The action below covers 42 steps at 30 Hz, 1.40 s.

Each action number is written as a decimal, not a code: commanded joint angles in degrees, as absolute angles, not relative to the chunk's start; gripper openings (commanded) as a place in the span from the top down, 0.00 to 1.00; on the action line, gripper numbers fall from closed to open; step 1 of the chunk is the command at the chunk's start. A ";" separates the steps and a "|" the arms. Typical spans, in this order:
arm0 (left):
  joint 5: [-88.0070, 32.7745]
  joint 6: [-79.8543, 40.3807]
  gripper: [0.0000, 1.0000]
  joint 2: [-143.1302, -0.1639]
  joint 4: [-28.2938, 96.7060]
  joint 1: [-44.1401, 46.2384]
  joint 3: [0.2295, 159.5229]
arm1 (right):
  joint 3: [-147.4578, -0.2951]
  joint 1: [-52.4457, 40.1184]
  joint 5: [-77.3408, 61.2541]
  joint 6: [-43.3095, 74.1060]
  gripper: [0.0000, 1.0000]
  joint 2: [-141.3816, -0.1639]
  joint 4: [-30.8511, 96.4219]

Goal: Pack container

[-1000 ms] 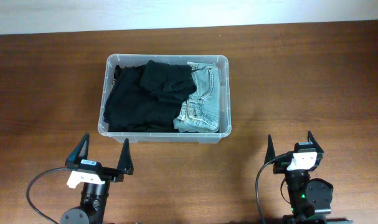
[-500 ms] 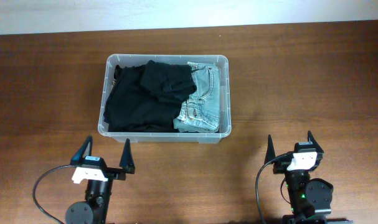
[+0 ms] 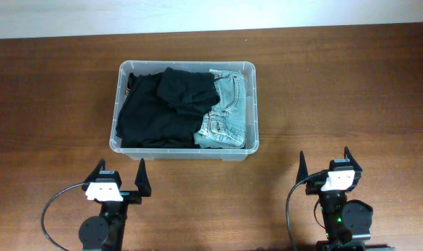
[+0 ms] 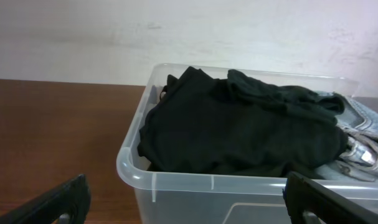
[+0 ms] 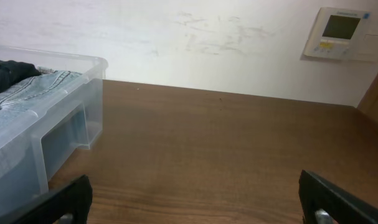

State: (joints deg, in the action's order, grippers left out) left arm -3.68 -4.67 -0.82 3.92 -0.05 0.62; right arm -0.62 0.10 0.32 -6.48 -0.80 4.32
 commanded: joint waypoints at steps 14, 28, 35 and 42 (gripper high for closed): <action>-3.20 7.40 0.00 -0.27 4.49 0.23 0.51 | -0.32 0.49 0.64 -6.85 0.02 -0.21 4.64; -3.18 7.40 0.01 -0.30 4.40 0.23 0.51 | -0.32 0.49 0.64 -6.85 0.02 -0.21 4.64; -3.18 7.40 0.01 -0.30 4.40 0.23 0.51 | -0.32 0.49 0.64 -6.87 0.02 -0.21 4.64; -3.18 7.40 0.01 -0.30 4.40 0.23 0.51 | -0.32 0.49 0.64 -6.85 0.02 -0.21 4.64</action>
State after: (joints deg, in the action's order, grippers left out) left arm -3.57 6.46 -0.80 3.95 -0.05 0.64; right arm -0.62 0.10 0.34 -6.46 -0.80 4.32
